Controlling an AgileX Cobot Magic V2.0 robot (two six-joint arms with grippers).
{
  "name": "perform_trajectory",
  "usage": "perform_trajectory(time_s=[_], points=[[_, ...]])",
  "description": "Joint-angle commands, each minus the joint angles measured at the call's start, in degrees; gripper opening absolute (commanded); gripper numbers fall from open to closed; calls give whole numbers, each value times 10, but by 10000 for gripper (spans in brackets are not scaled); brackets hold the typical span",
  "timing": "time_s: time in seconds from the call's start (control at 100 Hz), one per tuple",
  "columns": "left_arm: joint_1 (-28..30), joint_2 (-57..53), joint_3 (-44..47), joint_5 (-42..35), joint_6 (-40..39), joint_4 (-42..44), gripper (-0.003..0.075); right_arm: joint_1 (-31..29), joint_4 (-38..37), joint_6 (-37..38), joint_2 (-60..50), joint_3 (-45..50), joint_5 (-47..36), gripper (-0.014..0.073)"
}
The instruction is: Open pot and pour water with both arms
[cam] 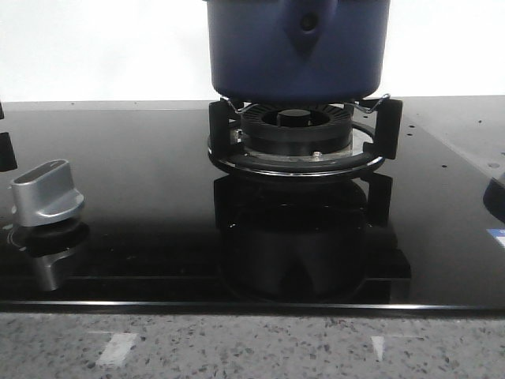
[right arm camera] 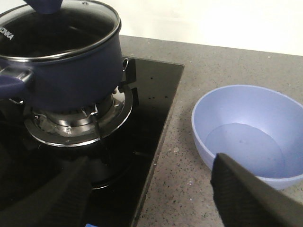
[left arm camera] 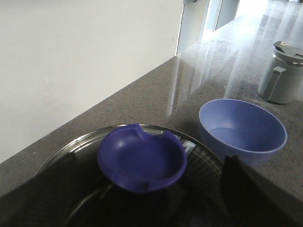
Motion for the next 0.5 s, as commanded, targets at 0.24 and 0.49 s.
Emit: perform_trajectory(time_s=[0.24,0.49], points=[[-5,43,-74,26,2,-44,568,3,-4,-8,8,-20,-25,486],[-5,66,-84,37,4,-52,568,3,-4,-8,8,-20,-23,486]])
